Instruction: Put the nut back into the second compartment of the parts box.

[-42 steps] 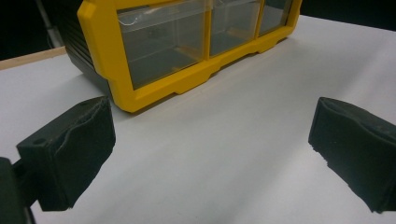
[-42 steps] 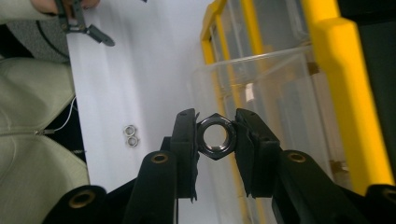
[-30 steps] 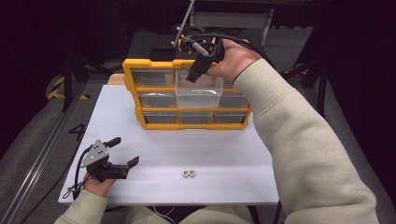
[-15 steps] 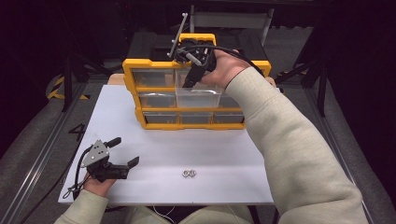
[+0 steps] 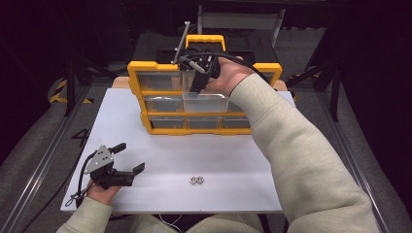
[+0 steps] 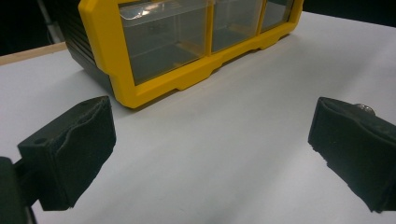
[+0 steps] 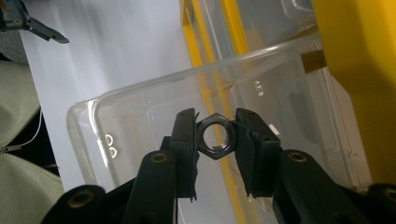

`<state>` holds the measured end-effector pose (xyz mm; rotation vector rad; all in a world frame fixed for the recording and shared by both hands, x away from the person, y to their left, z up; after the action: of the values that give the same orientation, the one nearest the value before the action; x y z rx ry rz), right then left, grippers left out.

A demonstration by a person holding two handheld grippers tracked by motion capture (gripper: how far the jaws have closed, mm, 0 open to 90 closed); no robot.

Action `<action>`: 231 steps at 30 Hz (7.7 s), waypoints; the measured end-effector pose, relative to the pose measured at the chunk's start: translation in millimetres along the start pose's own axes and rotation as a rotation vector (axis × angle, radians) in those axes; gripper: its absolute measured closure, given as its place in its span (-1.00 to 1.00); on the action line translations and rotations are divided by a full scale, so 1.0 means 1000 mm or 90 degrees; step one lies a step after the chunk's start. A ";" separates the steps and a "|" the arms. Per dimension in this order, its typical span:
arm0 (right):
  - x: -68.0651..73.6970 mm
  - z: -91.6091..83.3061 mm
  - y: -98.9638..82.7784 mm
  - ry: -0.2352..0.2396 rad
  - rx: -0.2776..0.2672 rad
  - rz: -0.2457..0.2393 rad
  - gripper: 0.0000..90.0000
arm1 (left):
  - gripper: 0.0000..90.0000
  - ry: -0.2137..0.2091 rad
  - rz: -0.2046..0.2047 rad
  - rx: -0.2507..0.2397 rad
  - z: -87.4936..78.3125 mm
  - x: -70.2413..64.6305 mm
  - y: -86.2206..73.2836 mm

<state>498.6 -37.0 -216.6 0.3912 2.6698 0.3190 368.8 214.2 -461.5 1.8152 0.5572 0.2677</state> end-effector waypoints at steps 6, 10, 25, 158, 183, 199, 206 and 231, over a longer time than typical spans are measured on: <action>-0.003 -0.001 0.000 -0.009 -0.005 0.008 0.35 | -0.97 0.003 -0.003 0.004 -0.001 0.001 0.000; -0.004 -0.012 -0.001 -0.015 -0.023 0.011 0.32 | -0.97 0.002 -0.004 0.001 -0.001 0.001 -0.001; 0.012 -0.078 -0.028 -0.033 -0.107 0.027 -0.23 | -0.97 0.002 -0.010 0.008 0.001 0.002 -0.001; 0.143 0.022 -0.074 0.062 -0.042 -0.103 0.55 | -0.96 0.005 -0.007 0.013 0.002 0.000 -0.001; 0.105 -0.047 -0.042 0.028 -0.061 -0.106 0.55 | -0.96 0.004 -0.007 0.010 0.002 0.000 -0.001; 0.067 -0.071 -0.024 0.001 -0.075 -0.078 0.55 | -0.96 0.003 -0.006 0.008 0.001 0.000 -0.001; 0.049 -0.074 -0.019 -0.019 -0.077 -0.057 0.55 | -0.96 0.000 -0.006 0.008 0.001 0.000 -0.001; -0.013 -0.060 -0.011 -0.072 -0.048 0.029 0.55 | -0.96 -0.002 -0.006 0.004 0.002 0.000 -0.001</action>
<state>481.1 -60.7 -161.7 0.4344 2.5339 0.3975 369.2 212.7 -462.8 1.8177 0.5651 0.2573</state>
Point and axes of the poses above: each handheld gripper's, and its own axes: z roughly forward along the jaws, y roughly out of its top, x roughly to its left, the point moved 4 cm from there along z, roughly forward along the jaws, and after that the axes turned 15 degrees about -y, right-handed, at the moved point
